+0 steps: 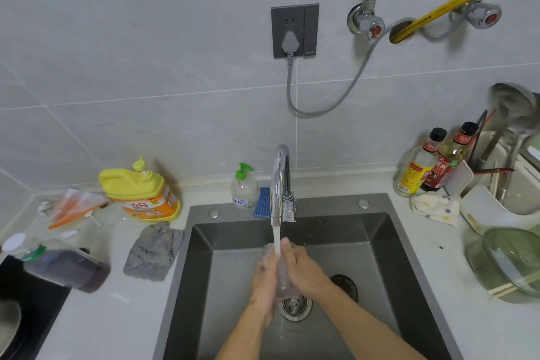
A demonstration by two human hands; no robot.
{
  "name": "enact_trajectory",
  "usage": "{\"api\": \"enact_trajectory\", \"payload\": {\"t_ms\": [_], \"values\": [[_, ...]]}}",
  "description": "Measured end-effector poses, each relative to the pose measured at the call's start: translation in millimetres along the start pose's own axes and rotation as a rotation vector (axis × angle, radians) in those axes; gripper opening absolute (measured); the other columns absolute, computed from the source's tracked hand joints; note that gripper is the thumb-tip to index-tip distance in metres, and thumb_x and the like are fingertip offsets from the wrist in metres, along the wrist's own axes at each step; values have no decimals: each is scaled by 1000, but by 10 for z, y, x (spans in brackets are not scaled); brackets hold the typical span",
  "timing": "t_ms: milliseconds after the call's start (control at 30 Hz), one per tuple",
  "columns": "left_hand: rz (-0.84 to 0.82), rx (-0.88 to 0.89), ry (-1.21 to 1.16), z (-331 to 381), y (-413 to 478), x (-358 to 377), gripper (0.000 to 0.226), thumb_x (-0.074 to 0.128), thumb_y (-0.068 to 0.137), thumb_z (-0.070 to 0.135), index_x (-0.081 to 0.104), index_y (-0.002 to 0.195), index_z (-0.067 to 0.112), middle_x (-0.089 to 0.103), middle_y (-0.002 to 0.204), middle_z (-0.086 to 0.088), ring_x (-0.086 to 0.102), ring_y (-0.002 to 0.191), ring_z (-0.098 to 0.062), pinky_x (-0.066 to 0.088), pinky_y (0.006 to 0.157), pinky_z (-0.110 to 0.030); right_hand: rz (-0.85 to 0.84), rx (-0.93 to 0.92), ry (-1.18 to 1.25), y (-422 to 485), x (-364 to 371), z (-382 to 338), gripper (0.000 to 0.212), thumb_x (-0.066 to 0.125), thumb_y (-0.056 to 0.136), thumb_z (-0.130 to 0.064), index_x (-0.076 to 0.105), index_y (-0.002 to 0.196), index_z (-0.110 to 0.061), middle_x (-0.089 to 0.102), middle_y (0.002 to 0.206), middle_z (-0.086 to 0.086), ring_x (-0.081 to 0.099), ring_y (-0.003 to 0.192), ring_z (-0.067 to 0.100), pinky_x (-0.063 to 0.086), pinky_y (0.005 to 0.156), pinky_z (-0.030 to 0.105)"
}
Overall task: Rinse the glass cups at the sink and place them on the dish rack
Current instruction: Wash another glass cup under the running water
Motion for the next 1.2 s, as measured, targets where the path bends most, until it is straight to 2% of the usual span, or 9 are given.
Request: {"api": "enact_trajectory", "payload": {"t_ms": [100, 200, 367, 533, 700, 800, 967, 1100, 1200], "values": [[-47, -85, -171, 2, -24, -12, 72, 57, 90, 73, 66, 129, 12, 76, 117, -19, 77, 105, -35, 64, 81, -50, 56, -109, 85, -2, -30, -27, 35, 46, 103, -56, 56, 119, -27, 62, 129, -6, 59, 113, 9, 48, 100, 30], [-162, -151, -281, 11, -82, -19, 76, 45, 97, 68, 73, 129, 5, 72, 129, -22, 63, 130, -40, 46, 115, -54, 73, -19, 422, 51, 16, 99, 56, 63, 81, -73, 61, 119, -31, 68, 124, 0, 68, 110, 13, 56, 100, 38], [-73, -112, -113, 81, -79, 26, 70, 35, 100, 73, 76, 121, 20, 80, 113, -11, 79, 98, -25, 61, 82, -42, 79, 62, 528, 29, 88, -27, 46, 51, 98, -66, 73, 108, -26, 78, 105, 4, 75, 100, 24, 59, 96, 47], [47, 37, 99, 100, 57, 7, 74, 32, 94, 83, 75, 126, 33, 74, 129, -4, 68, 121, -24, 52, 110, -51, 213, -25, 253, 62, 170, -13, 38, 30, 107, -58, 40, 127, -28, 55, 133, 2, 59, 116, 17, 48, 101, 38], [-44, -68, -39, 87, -41, 0, 85, 48, 79, 93, 73, 126, 27, 78, 119, -9, 76, 109, -24, 62, 94, -48, 39, 38, 607, 149, 153, 65, 63, 63, 85, -76, 51, 134, -39, 65, 129, -6, 67, 115, 17, 57, 96, 43], [14, -65, -12, 107, -50, 14, 84, 40, 84, 88, 76, 100, 13, 81, 89, -8, 80, 84, -21, 62, 72, -37, 95, 99, 451, 216, 183, 88, 58, 63, 82, -78, 66, 118, -32, 74, 114, -1, 74, 101, 19, 61, 92, 46], [136, 11, 111, 46, 109, -69, 96, 40, 77, 95, 58, 121, 11, 76, 104, -11, 74, 99, -29, 58, 97, -55, 246, 43, 138, 128, 221, 39, 41, 37, 107, -55, 48, 127, -21, 61, 126, 3, 61, 107, 21, 47, 87, 36], [22, -20, 58, 150, -24, -74, 67, 42, 96, 76, 75, 119, 23, 81, 106, -9, 78, 100, -26, 62, 92, -47, 201, 25, 148, 108, 210, 38, 48, 21, 111, -48, 47, 149, -34, 55, 150, -2, 51, 139, 22, 42, 115, 45], [-59, -65, -110, 145, -58, -50, 66, 36, 97, 74, 81, 108, 27, 80, 111, -13, 75, 109, -30, 53, 106, -53, 97, 91, 462, 72, 176, 4, 32, 37, 109, -51, 66, 120, -43, 65, 131, -7, 61, 122, 17, 47, 107, 39]]}}
Point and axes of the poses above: each hand's wrist, its own y-axis towards the middle knuckle, its own x-axis out of the palm, z = x × y, the point moved 5 cm from there along y, towards the middle knuckle
